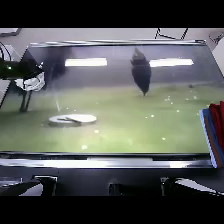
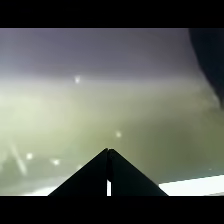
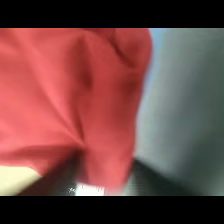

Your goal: Fold the clothes and pants, and hang the long-sleeved shirts on hangers.

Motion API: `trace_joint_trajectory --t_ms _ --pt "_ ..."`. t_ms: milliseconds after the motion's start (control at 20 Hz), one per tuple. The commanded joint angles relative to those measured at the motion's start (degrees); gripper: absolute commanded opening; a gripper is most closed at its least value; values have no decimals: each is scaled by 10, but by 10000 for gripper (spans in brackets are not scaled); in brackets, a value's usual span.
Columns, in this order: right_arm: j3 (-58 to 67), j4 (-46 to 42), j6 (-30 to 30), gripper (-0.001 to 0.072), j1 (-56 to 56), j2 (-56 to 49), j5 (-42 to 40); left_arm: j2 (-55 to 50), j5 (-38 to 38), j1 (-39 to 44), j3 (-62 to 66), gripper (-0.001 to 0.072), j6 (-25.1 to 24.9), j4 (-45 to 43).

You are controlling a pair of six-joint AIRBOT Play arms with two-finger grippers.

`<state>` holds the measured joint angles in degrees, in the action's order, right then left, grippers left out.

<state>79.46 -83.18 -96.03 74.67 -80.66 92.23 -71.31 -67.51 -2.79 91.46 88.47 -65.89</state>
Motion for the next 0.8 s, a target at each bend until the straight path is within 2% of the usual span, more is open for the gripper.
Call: trace_joint_trajectory --t_ms 0,100,200,250,300,350,400,450,500,550,600,650,700,750 --pt "35 13 41 622 -3 2 -10 0 1 0 3 18 0 15" --pt "146 81 73 622 -24 2 -77 0 40 1 18 18 0 50" --pt "261 125 101 622 -88 2 -197 0 144 17 40 16 -9 53" --pt "302 132 118 622 -136 2 -238 -1 195 33 46 15 -10 14" --pt "332 133 128 617 -197 2 -264 -6 218 51 48 14 12 -59" --pt "342 133 127 603 -263 2 -270 -16 203 70 49 14 70 -146" --pt "341 132 110 603 -326 -1 -254 -31 152 87 48 16 120 -225" --pt "336 131 76 604 -386 -8 -219 -51 80 99 48 19 138 -270" --pt "323 131 48 607 -448 -21 -169 -72 10 105 47 91 138 -276" --pt "308 131 45 615 -497 -37 -119 -96 -70 107 46 439 138 -269" --pt "289 132 45 617 -543 -57 -66 -121 -152 109 45 708 133 -255" --pt "261 132 45 617 -580 -72 -31 -133 -185 109 32 711 95 -228" --pt "228 132 45 617 -608 -79 -23 -129 -172 113 6 711 63 -201" --pt "194 129 45 617 -630 -78 -29 -116 -140 122 -23 710 64 -197"
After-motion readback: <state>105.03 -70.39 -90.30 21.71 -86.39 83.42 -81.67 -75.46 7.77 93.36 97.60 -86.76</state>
